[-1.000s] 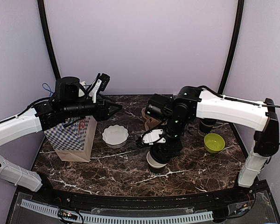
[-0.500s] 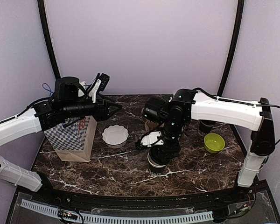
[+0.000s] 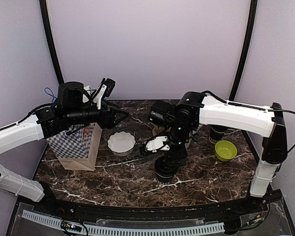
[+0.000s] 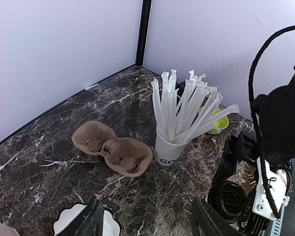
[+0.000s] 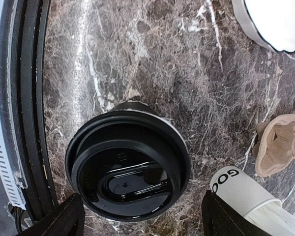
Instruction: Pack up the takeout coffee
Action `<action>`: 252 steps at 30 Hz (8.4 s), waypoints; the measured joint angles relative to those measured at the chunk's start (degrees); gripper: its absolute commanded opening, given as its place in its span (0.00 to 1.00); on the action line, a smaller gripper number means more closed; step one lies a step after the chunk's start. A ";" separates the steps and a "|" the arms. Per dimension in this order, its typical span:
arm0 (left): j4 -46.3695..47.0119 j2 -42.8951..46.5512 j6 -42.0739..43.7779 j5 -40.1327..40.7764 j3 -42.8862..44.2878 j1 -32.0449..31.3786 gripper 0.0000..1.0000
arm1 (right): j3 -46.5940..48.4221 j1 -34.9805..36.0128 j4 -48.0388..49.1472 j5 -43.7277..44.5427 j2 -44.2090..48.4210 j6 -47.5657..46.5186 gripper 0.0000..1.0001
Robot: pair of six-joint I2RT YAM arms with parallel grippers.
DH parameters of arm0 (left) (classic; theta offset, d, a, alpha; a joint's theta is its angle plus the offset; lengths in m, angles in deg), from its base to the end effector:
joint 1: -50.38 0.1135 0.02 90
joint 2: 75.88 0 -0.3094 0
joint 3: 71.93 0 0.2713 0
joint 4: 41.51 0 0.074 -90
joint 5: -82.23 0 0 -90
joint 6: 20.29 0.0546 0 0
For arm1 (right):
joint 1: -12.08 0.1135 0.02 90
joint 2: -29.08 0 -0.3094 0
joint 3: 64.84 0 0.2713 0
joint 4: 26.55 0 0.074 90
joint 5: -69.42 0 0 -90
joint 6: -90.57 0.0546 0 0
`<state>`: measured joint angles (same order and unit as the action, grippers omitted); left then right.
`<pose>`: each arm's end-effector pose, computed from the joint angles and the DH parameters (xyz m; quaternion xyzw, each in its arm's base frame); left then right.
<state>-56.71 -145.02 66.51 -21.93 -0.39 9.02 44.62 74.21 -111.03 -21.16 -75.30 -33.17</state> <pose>0.2199 -0.2114 0.3859 0.3262 0.7078 -0.3239 0.5364 0.1822 0.3457 0.3108 -0.7395 0.6668 0.0275 0.0883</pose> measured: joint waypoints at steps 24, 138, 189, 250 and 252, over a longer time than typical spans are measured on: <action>-17.79 -17.44 -5.79 -5.20 12.85 -7.58 0.58 | -8.04 -14.25 3.48 -18.69 28.79 1.20 0.99; -8.37 -21.14 -27.50 -11.13 2.84 -13.79 0.55 | -36.72 -20.33 34.27 -40.76 14.80 32.70 0.27; 7.10 -25.59 -42.60 -23.04 -7.21 -8.22 0.22 | -33.16 -20.55 30.86 -42.12 9.31 32.20 0.30; 5.55 -22.69 -24.48 -5.51 -5.84 -17.05 0.83 | -18.58 -14.47 25.40 -28.72 4.81 23.47 0.44; 6.01 -22.84 -24.02 -5.53 -5.92 -17.11 0.81 | -18.56 -14.49 25.64 -29.14 4.39 23.69 0.43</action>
<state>-50.69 -167.87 42.49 -27.46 -6.32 -8.10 26.07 59.72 -85.39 -50.30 -70.91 -9.48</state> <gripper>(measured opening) 0.832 0.452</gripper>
